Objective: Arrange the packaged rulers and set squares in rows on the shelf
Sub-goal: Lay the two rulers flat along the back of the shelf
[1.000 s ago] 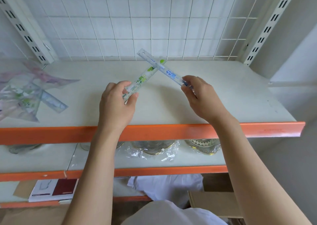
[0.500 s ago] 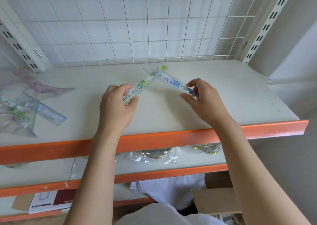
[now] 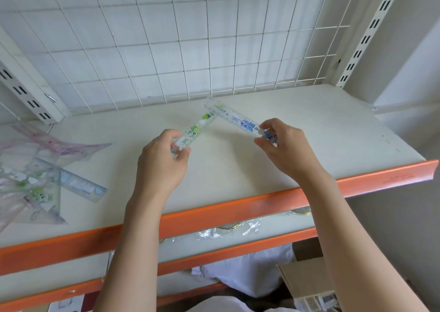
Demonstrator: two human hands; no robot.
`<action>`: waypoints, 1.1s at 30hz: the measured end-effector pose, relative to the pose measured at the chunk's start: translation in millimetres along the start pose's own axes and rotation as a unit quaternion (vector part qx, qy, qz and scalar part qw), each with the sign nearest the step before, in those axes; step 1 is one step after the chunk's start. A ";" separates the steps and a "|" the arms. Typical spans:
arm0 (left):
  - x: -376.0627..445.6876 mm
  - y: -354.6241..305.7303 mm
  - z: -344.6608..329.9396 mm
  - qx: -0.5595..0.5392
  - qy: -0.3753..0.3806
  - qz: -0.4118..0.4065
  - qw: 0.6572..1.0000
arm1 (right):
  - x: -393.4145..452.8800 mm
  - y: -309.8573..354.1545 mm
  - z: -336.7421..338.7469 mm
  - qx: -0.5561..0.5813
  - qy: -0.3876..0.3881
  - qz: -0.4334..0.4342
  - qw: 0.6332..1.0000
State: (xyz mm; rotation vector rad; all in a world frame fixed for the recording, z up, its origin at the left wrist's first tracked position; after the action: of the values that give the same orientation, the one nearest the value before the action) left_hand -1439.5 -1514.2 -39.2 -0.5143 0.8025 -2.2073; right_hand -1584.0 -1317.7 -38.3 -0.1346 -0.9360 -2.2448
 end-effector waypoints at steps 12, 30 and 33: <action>9.5 -17.1 -19.8 0.001 0.010 0.030 1.000 | 18.8 -20.5 19.7 0.061 -0.045 -0.046 0.996; 20.6 -59.0 -61.7 0.011 -0.016 0.005 1.000 | 40.0 -84.8 60.0 0.105 -0.075 -0.150 0.980; 22.2 -64.1 -66.3 0.008 -0.014 0.005 1.000 | 42.4 -89.3 60.9 0.197 -0.080 -0.160 0.964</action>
State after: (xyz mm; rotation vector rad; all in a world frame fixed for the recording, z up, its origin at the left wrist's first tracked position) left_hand -1523.3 -1469.8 -41.3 -0.5316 0.7704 -2.1909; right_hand -1682.5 -1256.6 -31.7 0.0187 -1.5691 -2.3047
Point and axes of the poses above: each hand's wrist, its own x-axis towards the middle knuckle, its own z-axis out of the back of the hand, y = z × x, the point moved 6 cm from there along x, towards the middle knuckle, and after that the axes turned 6 degrees about z, right-handed, at the moved point
